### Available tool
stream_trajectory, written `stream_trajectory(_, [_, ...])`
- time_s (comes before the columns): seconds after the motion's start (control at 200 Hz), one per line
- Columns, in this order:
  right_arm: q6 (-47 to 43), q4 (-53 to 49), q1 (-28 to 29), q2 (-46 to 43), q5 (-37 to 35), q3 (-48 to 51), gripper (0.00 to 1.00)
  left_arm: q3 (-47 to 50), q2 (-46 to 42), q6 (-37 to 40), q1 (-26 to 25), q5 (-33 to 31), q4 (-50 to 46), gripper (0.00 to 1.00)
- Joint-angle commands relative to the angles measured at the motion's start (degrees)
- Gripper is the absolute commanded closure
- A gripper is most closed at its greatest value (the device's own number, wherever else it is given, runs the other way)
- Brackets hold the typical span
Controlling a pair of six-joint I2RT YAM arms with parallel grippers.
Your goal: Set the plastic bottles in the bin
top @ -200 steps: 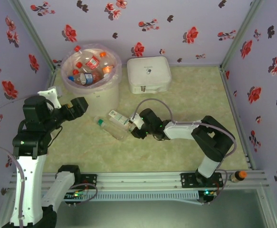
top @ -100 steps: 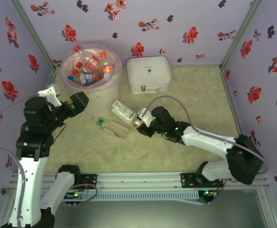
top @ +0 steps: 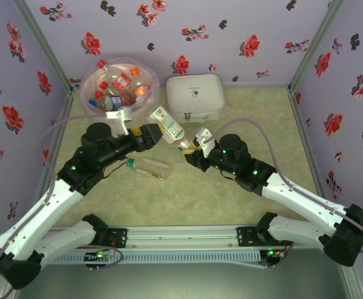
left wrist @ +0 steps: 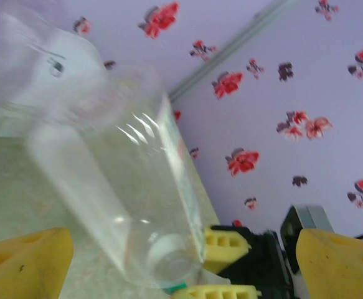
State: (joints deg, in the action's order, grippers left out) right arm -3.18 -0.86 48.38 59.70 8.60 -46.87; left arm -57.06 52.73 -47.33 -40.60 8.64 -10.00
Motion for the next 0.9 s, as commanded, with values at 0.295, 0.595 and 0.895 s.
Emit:
stream_trajectory(0.295, [3.27,9.82,1.04,1.15,2.01,-2.52,0.82,-4.4,5.88,2.64,-3.61,-7.28,4.29,0.09])
stream_trajectory(0.595, [2.28,10.06,1.16,-1.82,-1.86,-1.75,0.83,-3.74,2.05,2.52,-3.62,-11.03,1.61,0.05])
stream_trajectory(0.895, [3.44,13.45,2.5,-0.22,-0.17,-1.52,0.82,-3.64,5.63,0.89,-4.85,-9.76,7.57,0.13])
